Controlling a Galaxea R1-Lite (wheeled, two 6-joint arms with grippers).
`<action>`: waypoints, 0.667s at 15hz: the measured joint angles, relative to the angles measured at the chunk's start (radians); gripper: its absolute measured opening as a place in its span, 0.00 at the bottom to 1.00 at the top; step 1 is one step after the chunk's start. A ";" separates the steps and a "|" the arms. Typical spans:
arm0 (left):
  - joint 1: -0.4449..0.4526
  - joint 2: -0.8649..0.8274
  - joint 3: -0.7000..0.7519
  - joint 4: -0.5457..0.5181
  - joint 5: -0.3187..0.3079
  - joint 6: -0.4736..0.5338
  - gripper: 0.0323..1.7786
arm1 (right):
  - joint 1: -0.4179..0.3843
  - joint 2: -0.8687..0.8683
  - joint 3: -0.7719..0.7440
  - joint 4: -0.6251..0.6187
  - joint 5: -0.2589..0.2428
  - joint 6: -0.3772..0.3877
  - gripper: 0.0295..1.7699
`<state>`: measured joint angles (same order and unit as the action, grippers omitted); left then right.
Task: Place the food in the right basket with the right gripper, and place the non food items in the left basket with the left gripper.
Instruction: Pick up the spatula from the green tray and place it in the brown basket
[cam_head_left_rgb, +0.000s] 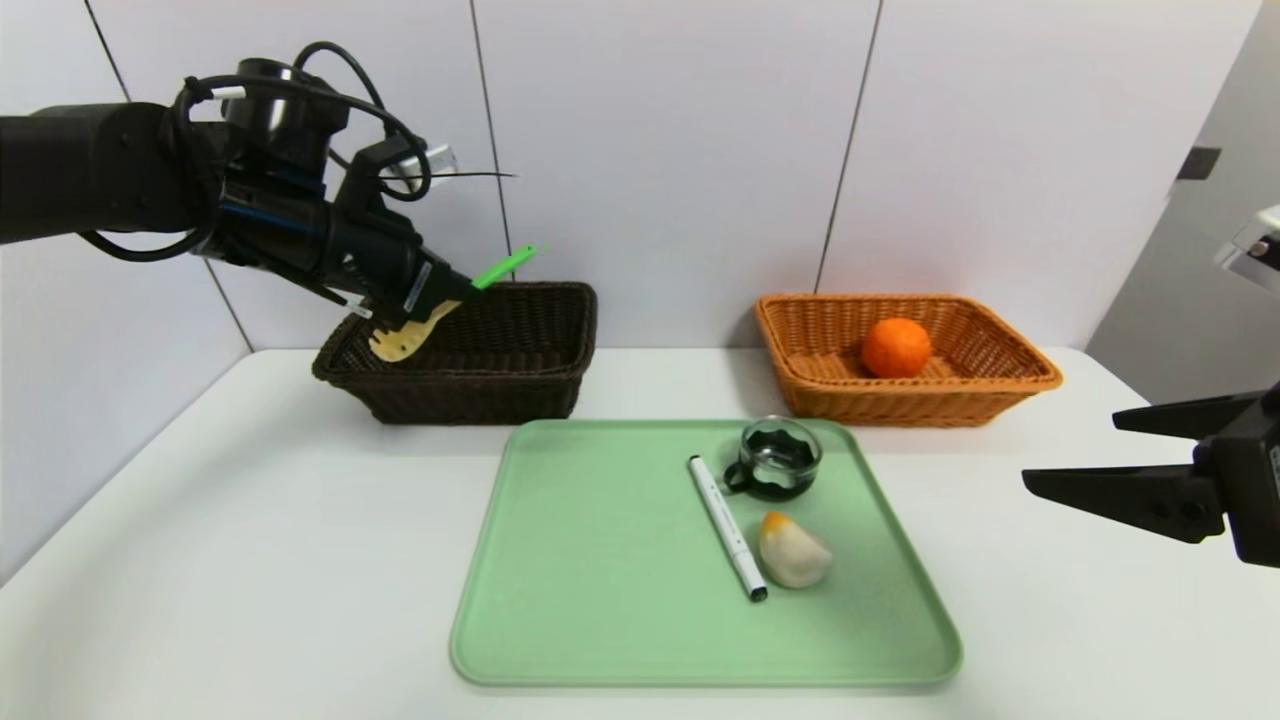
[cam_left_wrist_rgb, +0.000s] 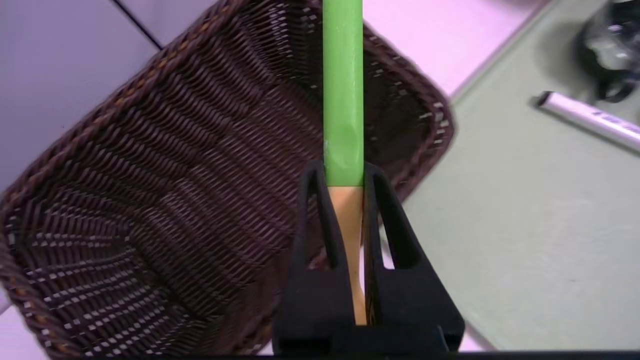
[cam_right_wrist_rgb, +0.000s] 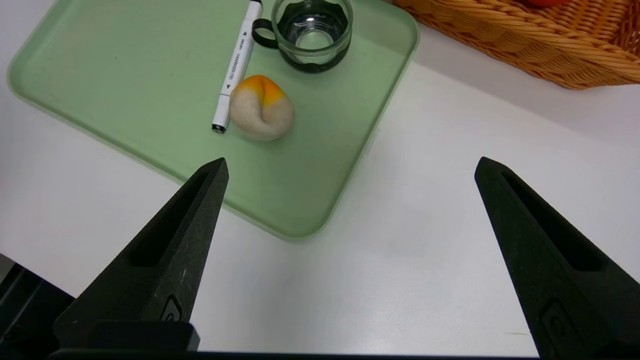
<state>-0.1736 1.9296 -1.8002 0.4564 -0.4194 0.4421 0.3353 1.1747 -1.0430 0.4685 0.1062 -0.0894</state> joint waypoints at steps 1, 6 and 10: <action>0.016 0.021 -0.015 0.000 -0.001 0.028 0.05 | 0.000 0.001 0.000 0.000 0.000 0.000 0.96; 0.069 0.115 -0.062 0.000 0.000 0.204 0.05 | 0.000 0.005 0.000 0.000 0.000 0.000 0.96; 0.084 0.172 -0.105 -0.001 0.001 0.313 0.05 | 0.000 0.009 0.005 0.000 0.000 -0.001 0.96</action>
<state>-0.0898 2.1019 -1.9055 0.4551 -0.4185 0.7553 0.3353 1.1838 -1.0377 0.4681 0.1066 -0.0909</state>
